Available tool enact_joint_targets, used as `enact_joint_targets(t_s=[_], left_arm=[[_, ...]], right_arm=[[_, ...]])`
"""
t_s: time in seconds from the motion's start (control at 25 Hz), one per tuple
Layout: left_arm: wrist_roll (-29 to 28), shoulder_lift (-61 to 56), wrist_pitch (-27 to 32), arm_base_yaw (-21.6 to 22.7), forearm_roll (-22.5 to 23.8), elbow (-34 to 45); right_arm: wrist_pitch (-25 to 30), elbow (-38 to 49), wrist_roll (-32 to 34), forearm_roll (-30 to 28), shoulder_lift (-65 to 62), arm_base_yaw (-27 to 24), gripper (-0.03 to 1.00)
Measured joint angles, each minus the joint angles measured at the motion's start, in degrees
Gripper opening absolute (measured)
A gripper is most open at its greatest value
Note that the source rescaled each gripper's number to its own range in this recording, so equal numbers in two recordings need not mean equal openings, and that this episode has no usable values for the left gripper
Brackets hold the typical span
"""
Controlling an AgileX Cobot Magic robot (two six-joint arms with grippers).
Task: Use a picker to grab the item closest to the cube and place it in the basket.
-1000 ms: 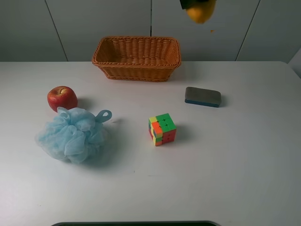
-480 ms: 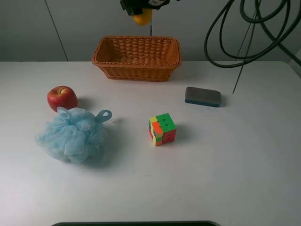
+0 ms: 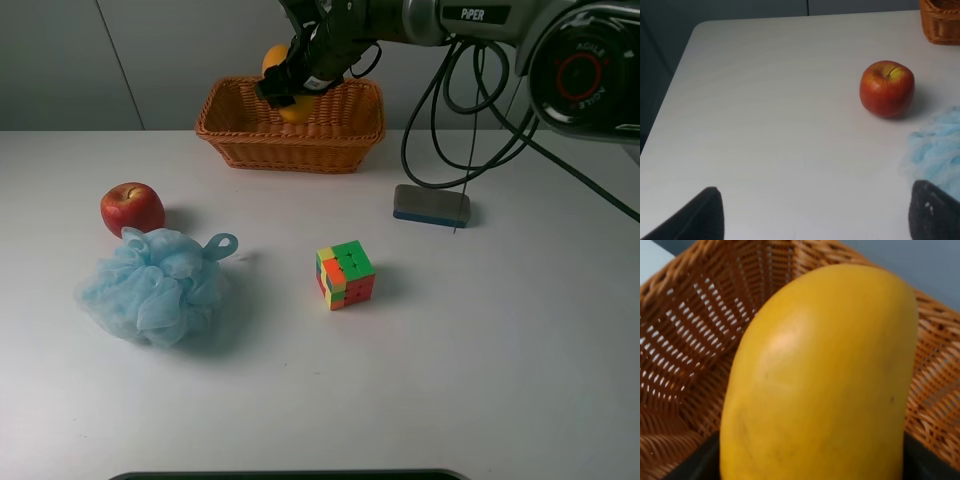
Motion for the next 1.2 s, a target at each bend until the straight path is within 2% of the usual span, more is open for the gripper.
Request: enact_joint_targets(t_s=[0.16, 0.2, 0.28, 0.32, 0.36, 0.52, 0.76, 1.0, 1.2], left_arm=[[0.0, 0.0, 0.0, 0.0, 0.0, 0.0], [0.0, 0.0, 0.0, 0.0, 0.0, 0.0], [0.0, 0.0, 0.0, 0.0, 0.0, 0.0], [0.0, 0.0, 0.0, 0.0, 0.0, 0.0], [0.0, 0.0, 0.0, 0.0, 0.0, 0.0], [0.0, 0.0, 0.0, 0.0, 0.0, 0.0], [0.0, 0.0, 0.0, 0.0, 0.0, 0.0], [0.0, 0.0, 0.0, 0.0, 0.0, 0.0], [0.0, 0.0, 0.0, 0.0, 0.0, 0.0]], right_arm=[[0.7, -0.1, -0.2, 0.0, 0.0, 0.0, 0.0], [0.8, -0.1, -0.2, 0.0, 0.0, 0.0, 0.09], [0.7, -0.1, -0.4, 0.0, 0.0, 0.0, 0.74], [0.7, -0.1, -0.6, 0.0, 0.0, 0.0, 0.88], [0.5, -0.1, -0.6, 0.1, 0.0, 0.0, 0.94], [0.6, -0.1, -0.6, 0.4, -0.1, 0.0, 0.98], [5.2, -0.1, -0.7, -1.5, -5.5, -0.1, 0.98], [16.7, -0.1, -0.8, -1.8, -18.3, -5.1, 0.98], [27.4, -0.1, -0.8, -3.6, -31.0, -12.8, 0.99]])
